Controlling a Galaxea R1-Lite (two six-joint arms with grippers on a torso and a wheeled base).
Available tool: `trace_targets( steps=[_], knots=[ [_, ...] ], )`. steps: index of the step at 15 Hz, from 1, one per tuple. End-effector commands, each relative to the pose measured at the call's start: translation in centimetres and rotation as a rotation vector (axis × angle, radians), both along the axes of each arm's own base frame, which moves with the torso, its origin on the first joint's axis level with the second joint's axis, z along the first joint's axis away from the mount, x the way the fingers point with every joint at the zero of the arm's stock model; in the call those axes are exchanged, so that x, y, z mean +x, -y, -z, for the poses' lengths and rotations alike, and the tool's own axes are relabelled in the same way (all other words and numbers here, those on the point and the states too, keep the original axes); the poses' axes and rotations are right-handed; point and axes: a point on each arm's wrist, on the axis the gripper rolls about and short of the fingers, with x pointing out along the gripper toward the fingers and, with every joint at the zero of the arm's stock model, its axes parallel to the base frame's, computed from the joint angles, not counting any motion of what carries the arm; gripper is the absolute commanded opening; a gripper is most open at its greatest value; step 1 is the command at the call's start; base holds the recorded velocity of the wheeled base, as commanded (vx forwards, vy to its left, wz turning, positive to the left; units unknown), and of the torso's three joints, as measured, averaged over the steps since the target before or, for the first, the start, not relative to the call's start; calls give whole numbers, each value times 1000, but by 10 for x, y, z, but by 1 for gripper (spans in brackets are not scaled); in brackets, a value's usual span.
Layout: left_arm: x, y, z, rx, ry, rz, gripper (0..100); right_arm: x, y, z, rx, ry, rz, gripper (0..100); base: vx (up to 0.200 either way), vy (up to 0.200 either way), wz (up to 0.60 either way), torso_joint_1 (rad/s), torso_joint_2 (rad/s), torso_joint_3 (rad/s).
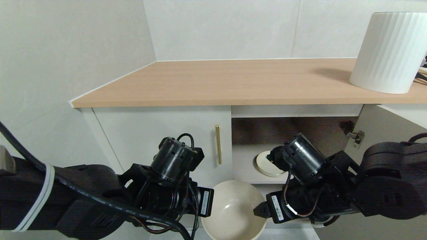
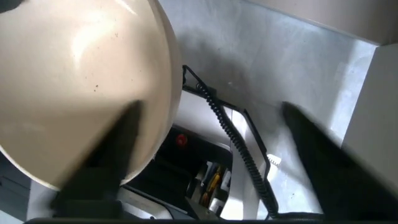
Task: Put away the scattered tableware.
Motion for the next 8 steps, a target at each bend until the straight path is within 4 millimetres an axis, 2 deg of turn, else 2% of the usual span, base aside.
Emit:
trace_targets(
  steps=[1,8],
  knots=[
    [0,0,0,0,-1,0,0,1,-2,3,-5,-6,1,0,0,0,0,0,0,0],
    [0,0,0,1,0,-1,0,-2,-3,1,-7,0,-10,0,0,0,0,0,0,0]
  ],
)
